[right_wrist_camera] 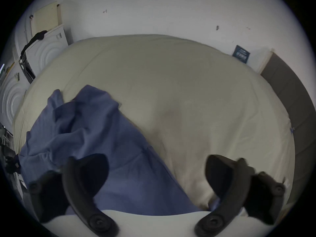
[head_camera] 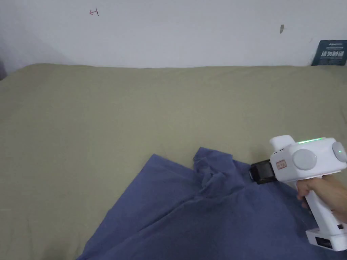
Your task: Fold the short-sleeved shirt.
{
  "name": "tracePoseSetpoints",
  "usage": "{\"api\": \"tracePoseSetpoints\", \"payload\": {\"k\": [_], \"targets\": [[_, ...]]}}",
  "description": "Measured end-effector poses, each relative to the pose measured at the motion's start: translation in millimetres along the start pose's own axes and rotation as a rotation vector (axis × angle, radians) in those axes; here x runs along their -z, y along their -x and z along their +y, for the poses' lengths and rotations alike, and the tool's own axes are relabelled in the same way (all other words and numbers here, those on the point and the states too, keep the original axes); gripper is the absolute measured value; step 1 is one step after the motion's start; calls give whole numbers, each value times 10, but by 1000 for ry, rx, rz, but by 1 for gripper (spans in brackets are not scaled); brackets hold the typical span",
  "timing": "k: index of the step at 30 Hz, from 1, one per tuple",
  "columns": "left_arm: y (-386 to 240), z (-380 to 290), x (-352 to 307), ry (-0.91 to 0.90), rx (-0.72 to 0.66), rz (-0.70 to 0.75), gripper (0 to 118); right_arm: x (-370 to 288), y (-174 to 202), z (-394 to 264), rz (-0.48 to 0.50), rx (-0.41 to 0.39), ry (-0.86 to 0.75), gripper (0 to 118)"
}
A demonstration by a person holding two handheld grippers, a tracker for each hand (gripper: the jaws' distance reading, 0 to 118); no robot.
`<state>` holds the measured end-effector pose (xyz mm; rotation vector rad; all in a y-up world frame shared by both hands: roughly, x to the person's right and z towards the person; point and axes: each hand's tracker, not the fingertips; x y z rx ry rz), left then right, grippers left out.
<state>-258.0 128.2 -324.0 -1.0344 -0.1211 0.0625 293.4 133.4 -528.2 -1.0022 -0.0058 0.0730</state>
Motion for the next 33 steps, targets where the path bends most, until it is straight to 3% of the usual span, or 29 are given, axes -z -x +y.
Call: {"api": "tracePoseSetpoints", "payload": {"k": [3, 6, 8, 9, 10, 11, 12, 18, 23, 33], "targets": [[13, 5, 32, 2, 2, 0, 3, 191, 118, -123, -48, -84, 139, 108], [18, 27, 43, 7, 3, -2, 3, 204, 137, -95, -26, -4, 133, 110], [23, 21, 50, 8, 5, -1, 3, 92, 154, -95, 6, 9, 125, 99], [20, 22, 51, 7, 3, 1, 3, 16, 162, -95, 7, 8, 117, 86], [16, 22, 50, 5, 1, 3, 3, -82, 195, -105, 14, 1, 98, 63], [14, 8, 43, 3, -2, 6, 3, -173, 228, -118, 33, -9, 72, 19], [10, 7, 38, 2, -7, 7, 3, -248, 265, -172, 28, -8, 75, 3], [82, 73, -99, -3, -29, 9, 3, -1035, 295, -249, 8, -33, -78, 3], [20, 312, -575, -142, -61, -1, 3, -2040, 137, -282, 11, -49, -241, 3], [-675, 1484, -1971, -456, 50, 18, 3, -4058, -389, -365, -90, 75, -598, 3]]}}
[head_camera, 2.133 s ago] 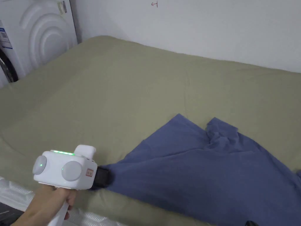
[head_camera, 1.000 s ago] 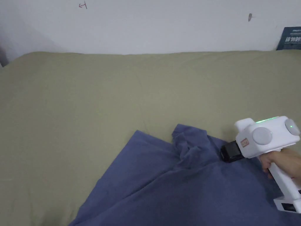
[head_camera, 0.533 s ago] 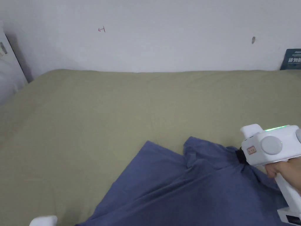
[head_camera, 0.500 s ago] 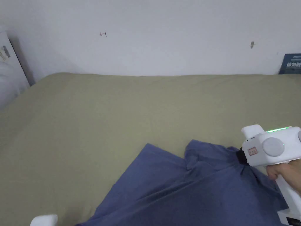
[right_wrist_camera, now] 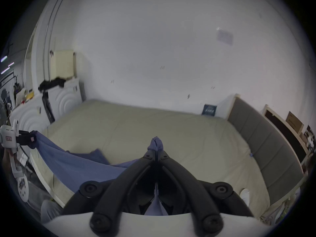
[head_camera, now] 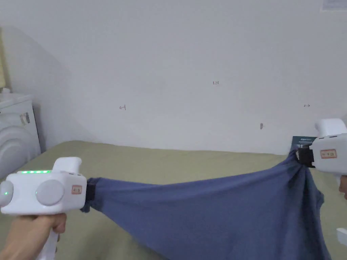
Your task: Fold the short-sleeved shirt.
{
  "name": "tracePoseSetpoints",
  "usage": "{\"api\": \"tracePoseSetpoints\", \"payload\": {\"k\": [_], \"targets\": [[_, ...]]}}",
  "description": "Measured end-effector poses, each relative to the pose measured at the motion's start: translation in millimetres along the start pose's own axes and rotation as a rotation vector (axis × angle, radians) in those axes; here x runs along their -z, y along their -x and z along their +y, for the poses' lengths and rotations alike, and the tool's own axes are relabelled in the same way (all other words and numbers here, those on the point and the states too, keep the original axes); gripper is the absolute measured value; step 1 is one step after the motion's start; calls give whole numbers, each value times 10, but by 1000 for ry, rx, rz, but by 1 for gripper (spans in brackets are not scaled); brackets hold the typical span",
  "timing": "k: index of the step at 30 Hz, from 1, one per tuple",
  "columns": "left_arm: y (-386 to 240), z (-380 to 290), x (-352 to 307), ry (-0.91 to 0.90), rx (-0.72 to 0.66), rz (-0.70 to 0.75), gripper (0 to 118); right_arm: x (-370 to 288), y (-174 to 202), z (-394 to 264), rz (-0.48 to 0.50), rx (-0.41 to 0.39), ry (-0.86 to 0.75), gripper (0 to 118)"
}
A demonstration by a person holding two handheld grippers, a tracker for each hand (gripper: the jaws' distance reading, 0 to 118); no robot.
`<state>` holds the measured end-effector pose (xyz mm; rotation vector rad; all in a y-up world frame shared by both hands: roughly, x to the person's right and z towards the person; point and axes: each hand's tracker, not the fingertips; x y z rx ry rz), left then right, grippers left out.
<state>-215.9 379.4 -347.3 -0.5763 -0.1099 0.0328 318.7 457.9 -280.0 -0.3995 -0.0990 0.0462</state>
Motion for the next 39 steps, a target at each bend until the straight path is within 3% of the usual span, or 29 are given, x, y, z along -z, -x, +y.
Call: {"api": "tracePoseSetpoints", "payload": {"k": [7, 14, 24, 39], "targets": [[-471, 1166, -425, -118, 37, 32, 3, -583, -353, 610, -58, 78, -130, 3], [-693, 1761, -594, -151, 72, 99, 3, -543, -394, 1035, -72, 109, -180, 3], [-773, 2142, -384, -170, 57, 152, 3, 21, -387, 1440, -95, 97, -180, 3], [-1026, 2839, 634, -217, 93, 201, 3, 1172, -537, 2141, -143, 104, -199, 3]]}}
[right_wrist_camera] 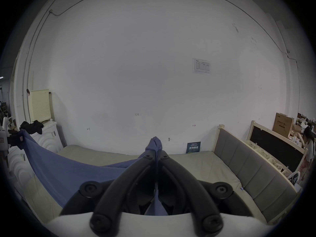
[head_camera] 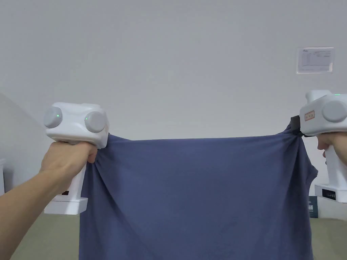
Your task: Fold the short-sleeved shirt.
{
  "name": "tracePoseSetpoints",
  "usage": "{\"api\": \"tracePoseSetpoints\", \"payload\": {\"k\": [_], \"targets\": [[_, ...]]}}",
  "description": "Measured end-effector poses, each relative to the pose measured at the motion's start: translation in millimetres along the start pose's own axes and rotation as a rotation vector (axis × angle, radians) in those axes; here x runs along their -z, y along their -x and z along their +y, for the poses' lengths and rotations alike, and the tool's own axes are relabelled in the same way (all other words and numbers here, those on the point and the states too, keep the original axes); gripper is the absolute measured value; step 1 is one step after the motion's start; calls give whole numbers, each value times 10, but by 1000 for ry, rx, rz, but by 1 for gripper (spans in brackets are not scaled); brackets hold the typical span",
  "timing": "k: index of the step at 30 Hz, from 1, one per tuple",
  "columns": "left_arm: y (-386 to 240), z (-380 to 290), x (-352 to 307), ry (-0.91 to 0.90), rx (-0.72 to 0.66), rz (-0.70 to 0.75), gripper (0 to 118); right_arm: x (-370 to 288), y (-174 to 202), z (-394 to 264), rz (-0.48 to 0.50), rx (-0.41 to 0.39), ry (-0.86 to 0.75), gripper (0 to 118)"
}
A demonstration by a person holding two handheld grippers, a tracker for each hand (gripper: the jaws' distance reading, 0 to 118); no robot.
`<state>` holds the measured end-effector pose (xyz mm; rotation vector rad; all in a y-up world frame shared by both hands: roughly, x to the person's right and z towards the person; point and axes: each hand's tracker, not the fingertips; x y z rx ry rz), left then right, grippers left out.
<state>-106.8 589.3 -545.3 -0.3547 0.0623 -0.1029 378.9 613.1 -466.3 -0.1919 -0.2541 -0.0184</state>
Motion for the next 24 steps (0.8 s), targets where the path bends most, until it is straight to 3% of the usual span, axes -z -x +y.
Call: {"api": "tracePoseSetpoints", "payload": {"k": [8, 15, 19, 24], "targets": [[-148, 109, 632, -23, -11, 35, 3, 574, 139, 108, -20, -33, -21, 3], [-212, -202, 1215, 15, -31, 51, 3, 1014, 324, -119, -20, -54, 5, 3], [-250, -617, 1518, 71, -3, 46, 3, 1254, 384, -544, -3, -62, 55, 3], [-215, -1515, 1756, 202, 23, -15, 3, 1201, 390, -1628, 27, -65, 201, 3]]}}
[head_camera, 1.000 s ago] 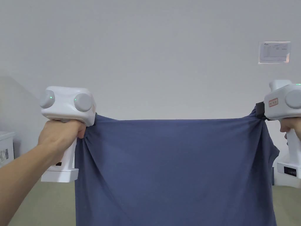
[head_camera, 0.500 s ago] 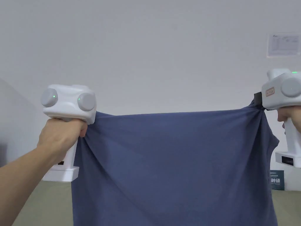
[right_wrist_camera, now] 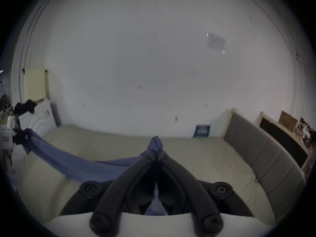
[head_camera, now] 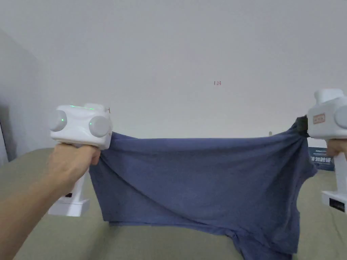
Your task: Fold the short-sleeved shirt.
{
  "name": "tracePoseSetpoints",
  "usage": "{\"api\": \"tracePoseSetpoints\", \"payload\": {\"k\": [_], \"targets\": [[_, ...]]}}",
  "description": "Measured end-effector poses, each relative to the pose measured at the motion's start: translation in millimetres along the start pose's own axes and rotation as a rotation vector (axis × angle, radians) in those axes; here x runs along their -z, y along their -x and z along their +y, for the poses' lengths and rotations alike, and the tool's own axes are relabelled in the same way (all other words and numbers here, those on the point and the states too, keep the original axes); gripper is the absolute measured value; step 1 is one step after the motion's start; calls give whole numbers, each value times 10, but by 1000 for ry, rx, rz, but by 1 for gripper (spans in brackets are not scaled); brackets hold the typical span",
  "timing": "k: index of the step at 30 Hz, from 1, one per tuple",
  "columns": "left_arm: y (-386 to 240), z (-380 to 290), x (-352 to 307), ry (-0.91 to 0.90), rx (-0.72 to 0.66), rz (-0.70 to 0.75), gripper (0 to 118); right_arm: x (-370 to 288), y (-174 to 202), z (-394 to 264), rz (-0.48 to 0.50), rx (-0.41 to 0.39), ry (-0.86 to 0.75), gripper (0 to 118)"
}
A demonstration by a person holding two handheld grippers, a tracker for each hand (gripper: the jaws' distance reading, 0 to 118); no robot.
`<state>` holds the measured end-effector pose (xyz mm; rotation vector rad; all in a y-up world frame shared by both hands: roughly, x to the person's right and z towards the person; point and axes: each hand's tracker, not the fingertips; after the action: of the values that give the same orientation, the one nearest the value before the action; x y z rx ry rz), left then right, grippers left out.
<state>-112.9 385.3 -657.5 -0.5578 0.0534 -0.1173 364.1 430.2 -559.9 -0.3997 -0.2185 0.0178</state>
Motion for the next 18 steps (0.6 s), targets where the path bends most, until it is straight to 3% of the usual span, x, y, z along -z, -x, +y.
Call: {"api": "tracePoseSetpoints", "payload": {"k": [6, 11, 12, 14, 15, 18], "targets": [[132, -1481, -34, 192, 116, -64, 3, -407, 32, -1678, 87, 36, 175, 3], [471, -2651, -363, 321, 67, -109, 3, -1068, 29, -2785, 148, 17, 315, 3], [525, -2831, -452, 321, 66, -110, 3, -1210, 43, -2944, 140, -20, 355, 3], [633, -3189, -673, 346, 67, -117, 3, -1506, 32, -3266, 134, 37, 375, 3], [702, -3322, -744, 366, 59, -119, 3, -1635, 17, -3377, 175, 42, 405, 3], [857, -3642, -1058, 395, -22, -143, 3, -2054, -35, -3693, 160, 72, 399, 3]]}}
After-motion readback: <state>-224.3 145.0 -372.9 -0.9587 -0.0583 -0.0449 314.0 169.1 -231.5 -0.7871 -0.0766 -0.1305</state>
